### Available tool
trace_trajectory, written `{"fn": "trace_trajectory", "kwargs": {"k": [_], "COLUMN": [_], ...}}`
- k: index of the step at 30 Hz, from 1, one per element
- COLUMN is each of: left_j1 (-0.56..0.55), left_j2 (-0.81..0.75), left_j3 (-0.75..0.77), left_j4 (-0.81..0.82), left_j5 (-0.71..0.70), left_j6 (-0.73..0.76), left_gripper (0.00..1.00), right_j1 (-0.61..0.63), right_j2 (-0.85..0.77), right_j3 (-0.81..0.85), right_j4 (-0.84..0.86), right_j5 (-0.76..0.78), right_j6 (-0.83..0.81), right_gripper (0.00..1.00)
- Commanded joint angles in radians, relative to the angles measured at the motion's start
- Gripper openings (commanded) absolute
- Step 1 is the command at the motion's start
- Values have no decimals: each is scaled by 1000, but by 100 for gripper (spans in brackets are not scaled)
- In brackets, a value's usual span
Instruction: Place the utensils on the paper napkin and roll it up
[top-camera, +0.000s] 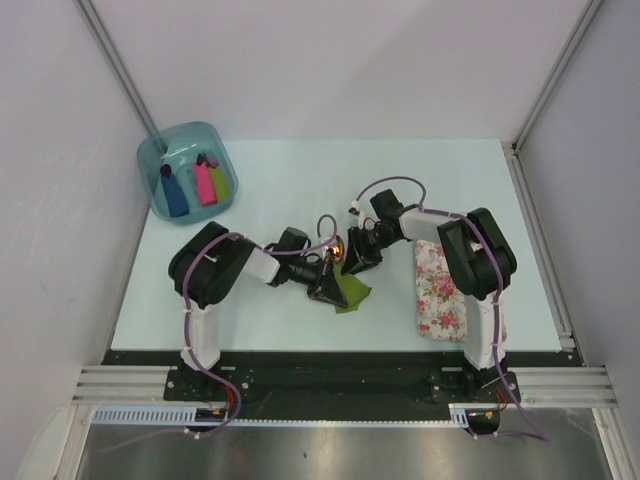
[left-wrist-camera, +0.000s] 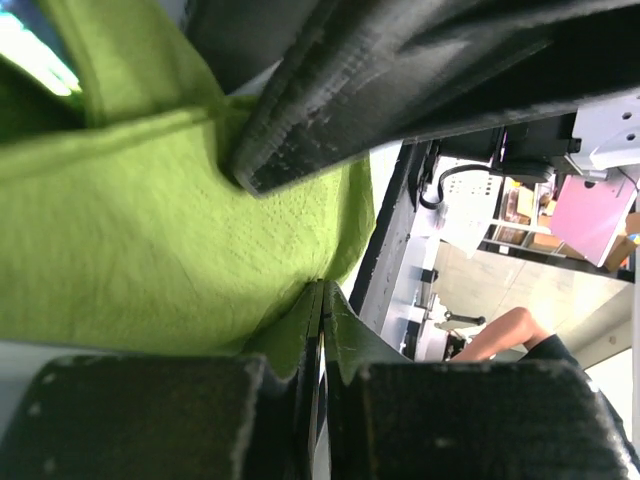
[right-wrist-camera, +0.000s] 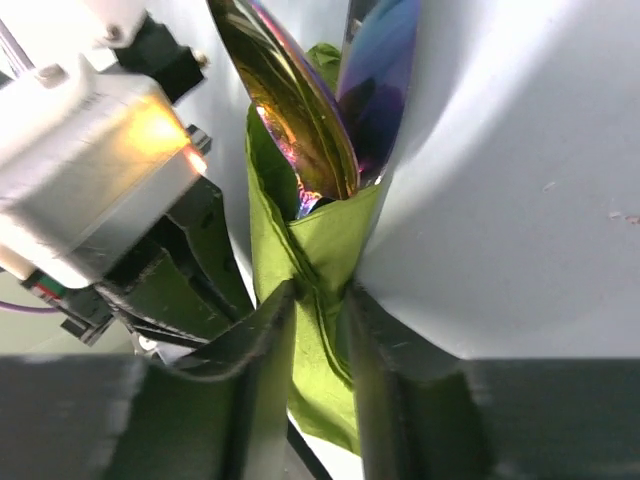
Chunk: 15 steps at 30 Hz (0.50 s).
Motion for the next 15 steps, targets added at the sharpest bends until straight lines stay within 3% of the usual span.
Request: {"fn": "trace_trajectory", "kwargs": {"k": [1,6,10,15], "left_j1": [34,42,48,85], "left_j2": [19,12,-30,-177], "left_j3": [-36,-44,-55,-44], "left_j4": [-18,-7,41,40], "left_j5": [-155,-158,-148,-151], "left_j6": [25,16,-2,2], "left_gripper": [5,5,14,40], "right_j1": [13,10,-4,-12], "right_j2": [48,43,46,3], "right_j3": [-52,-83,-86,-83], "right_j4": [14,37,58,104], "right_j5": [92,76,35,-11], "right_j6": [-20,-5,24,46], "right_gripper": [28,0,0,0]}}
